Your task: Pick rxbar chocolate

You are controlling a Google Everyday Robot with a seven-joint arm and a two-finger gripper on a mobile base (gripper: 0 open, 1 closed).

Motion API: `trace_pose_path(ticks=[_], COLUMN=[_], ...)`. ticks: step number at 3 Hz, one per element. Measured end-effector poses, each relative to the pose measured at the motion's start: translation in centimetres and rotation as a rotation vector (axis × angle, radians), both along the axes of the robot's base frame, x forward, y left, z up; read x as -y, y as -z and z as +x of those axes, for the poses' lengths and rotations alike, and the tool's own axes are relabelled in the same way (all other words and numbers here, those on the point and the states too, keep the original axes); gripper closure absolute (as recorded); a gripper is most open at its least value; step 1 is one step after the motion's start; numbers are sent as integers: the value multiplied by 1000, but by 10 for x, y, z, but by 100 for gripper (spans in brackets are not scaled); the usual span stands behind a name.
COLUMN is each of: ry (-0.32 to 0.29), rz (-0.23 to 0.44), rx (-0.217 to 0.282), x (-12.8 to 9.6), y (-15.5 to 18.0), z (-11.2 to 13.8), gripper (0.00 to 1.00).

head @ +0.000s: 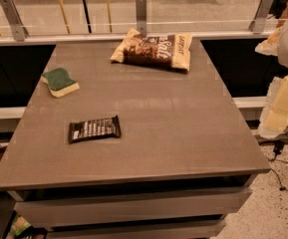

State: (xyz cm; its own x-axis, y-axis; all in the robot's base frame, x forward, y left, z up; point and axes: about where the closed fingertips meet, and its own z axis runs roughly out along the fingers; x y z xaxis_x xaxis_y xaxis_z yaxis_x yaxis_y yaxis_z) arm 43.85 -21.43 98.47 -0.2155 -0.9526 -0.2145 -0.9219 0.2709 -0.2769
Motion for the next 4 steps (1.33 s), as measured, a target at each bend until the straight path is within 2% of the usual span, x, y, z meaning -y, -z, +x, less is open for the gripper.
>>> trace_pose_path(ticks=[1,2,3,4], ry=[0,-16,-56,-122], rz=[0,43,144,267], rx=[0,28,72,112], x=[0,-1,1,-9], y=[0,-1,10,26], z=[0,0,9,26], gripper=[0,0,0,0])
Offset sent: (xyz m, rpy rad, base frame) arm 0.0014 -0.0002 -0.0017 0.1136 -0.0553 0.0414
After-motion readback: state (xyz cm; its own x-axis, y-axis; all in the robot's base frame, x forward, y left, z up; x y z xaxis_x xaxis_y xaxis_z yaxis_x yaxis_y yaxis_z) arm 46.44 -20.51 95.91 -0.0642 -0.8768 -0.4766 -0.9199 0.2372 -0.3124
